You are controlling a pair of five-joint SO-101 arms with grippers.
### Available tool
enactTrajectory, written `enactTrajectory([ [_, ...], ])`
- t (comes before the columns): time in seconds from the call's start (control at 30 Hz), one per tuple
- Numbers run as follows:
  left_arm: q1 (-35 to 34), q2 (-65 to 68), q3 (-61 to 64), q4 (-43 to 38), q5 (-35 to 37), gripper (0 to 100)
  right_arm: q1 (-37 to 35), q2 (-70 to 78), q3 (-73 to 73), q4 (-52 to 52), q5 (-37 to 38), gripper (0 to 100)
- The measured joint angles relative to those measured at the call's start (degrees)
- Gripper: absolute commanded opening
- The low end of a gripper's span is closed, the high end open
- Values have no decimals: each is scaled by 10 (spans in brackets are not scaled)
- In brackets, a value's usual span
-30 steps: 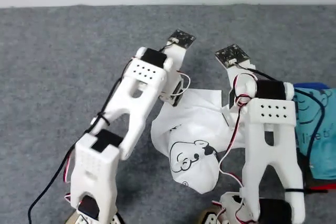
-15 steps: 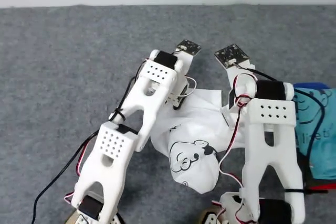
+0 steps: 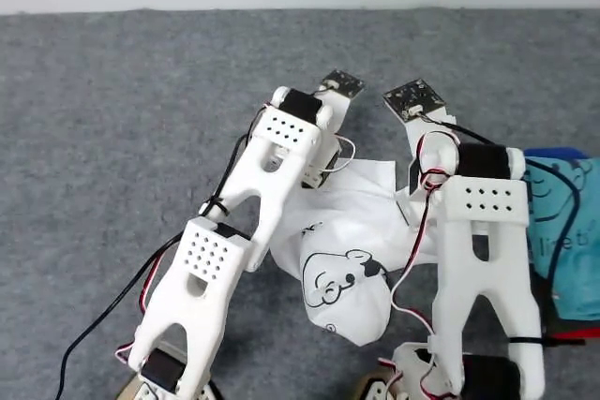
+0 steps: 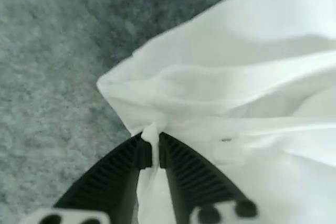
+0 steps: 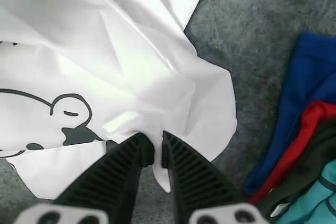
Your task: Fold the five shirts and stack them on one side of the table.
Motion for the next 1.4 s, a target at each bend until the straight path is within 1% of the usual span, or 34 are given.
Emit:
enactTrajectory([
  [0.17,-4,-63,30,2,0,13,0,-16,-52,0,-5,9],
  [0.3,-41,-168,85,2,0,12,0,-43,-137,0,-11,9],
  [0.47,-103,-345,158,4,0,12,0,-71,-218,0,-12,9],
  [0.63,-145,-546,230,5,0,12,0,-104,-309,0,-34,9],
  [0.87,-193,-793,272,6,-11,12,0,-144,-447,10,-53,9],
  [1.07,-213,-934,273,7,-11,13,-1,-174,-585,32,-68,9],
  [1.2,-216,-1001,252,7,-11,13,-1,-186,-671,44,-69,9],
  [1.27,-232,-1015,225,7,-11,13,0,-186,-704,44,-69,9],
  [1.4,-287,-1023,164,7,-11,14,-1,-186,-760,44,-71,9],
])
